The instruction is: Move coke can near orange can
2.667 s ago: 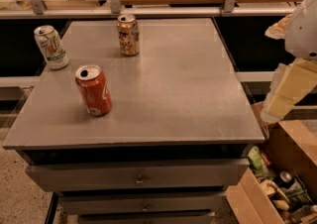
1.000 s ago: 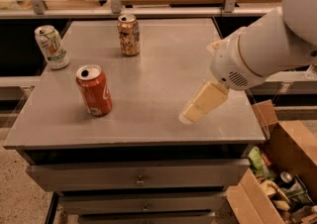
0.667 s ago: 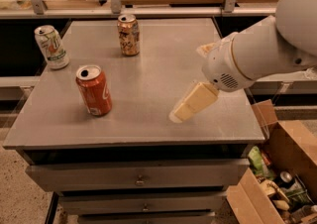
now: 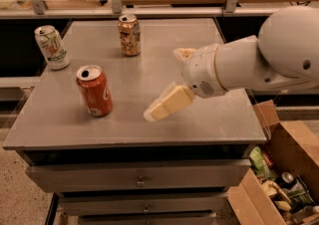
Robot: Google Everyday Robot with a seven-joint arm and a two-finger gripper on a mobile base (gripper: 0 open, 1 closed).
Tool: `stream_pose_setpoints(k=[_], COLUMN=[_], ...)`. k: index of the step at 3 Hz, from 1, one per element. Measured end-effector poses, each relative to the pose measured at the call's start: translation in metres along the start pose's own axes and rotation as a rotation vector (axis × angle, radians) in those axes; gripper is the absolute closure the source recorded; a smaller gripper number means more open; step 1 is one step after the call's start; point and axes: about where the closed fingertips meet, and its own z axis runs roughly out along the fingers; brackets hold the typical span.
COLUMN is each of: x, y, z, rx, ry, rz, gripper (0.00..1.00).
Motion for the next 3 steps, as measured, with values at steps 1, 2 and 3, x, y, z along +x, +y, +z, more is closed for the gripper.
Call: stream_pose_setpoints(k=[1, 2, 3], x=[-0.015, -0.030, -0.044], y=[0.006, 0.014, 0.021], z=[0.026, 0.052, 0.073], rx=[-0.014, -0.042, -0.078], ry=[-0.091, -0.159, -0.208], rz=[-0.005, -0.018, -0.033], gripper=[0.00, 0.00, 0.00])
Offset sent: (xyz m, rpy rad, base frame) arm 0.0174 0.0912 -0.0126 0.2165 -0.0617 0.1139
